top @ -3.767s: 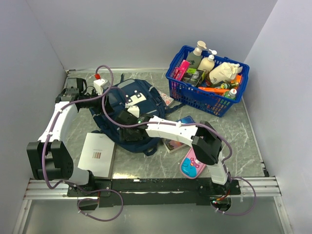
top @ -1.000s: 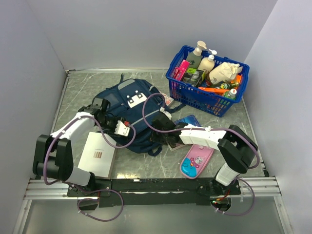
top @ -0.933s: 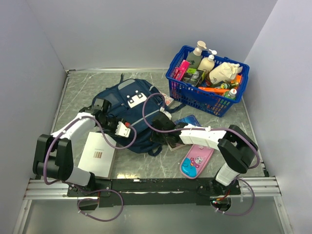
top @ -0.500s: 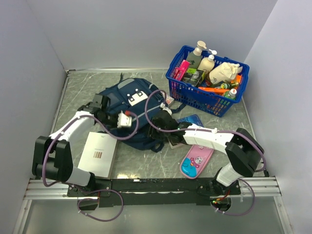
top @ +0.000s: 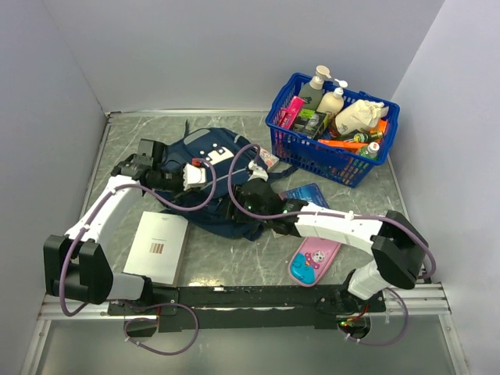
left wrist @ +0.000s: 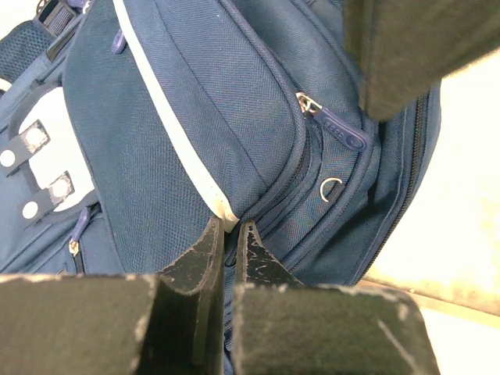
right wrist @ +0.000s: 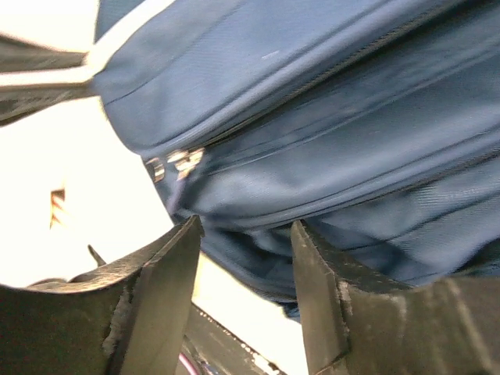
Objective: Pack the student bag
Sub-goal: Zip the student bag at the center of the board.
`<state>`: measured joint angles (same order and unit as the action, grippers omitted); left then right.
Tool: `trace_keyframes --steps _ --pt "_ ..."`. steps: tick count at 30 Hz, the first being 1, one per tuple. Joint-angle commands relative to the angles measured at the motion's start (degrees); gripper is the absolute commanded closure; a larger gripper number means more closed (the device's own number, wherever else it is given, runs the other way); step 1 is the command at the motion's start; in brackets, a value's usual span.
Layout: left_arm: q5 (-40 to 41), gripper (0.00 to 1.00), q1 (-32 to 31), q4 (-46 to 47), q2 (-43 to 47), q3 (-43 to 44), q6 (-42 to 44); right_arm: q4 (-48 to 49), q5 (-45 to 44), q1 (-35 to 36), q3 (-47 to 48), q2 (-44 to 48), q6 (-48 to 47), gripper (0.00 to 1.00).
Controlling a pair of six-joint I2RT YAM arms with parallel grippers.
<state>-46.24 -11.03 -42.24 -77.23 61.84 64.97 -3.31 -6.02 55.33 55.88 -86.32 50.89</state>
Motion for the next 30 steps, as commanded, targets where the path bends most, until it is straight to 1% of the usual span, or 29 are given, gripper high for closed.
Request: trace_keyframes --steps 1,4,9,12,16,19,22,23,26,30 --pt "-6.76 0.99 -2.07 2.25 2.70 2.05 -4.76 10.60 -0.40 1.62 -0.68 4.32 -2.03 0.42" --pt "-6.15 0.99 -2.68 2.16 2.35 2.40 -4.94 10.43 -1.36 2.59 -0.68 5.19 -2.55 0.42" --pt "-5.88 0.99 -3.03 2.42 1.91 2.49 -5.03 4.21 -5.75 4.17 3.26 3.45 -4.05 0.43" --pt "-5.27 0.99 -3.56 2.34 1.82 2.32 -5.03 4.97 -5.76 4.35 3.45 3.53 -4.40 0.43" --pt "-4.56 0.99 -3.74 2.07 1.56 1.97 -4.41 8.05 -6.54 5.22 1.34 7.04 -6.68 0.43" --pt "-4.65 0.99 -3.83 2.07 1.12 2.32 -4.33 6.14 -6.99 5.57 2.83 7.05 -7.74 0.42" --pt "-4.56 0.99 -4.00 2.25 0.94 2.58 -4.77 4.98 -7.60 6.97 4.33 7.48 -9.49 0.45" --pt "-4.39 0.99 -4.09 2.16 1.03 2.67 -4.59 4.89 -9.34 7.51 4.24 8.01 -10.89 0.46" --pt "-4.39 0.99 -4.09 1.90 0.94 2.67 -4.24 1.92 -10.93 7.60 4.59 7.67 -10.03 0.46" --pt "-4.56 0.99 -4.09 1.63 1.29 2.84 -4.06 1.03 -11.47 7.60 5.21 5.64 -10.20 0.46"
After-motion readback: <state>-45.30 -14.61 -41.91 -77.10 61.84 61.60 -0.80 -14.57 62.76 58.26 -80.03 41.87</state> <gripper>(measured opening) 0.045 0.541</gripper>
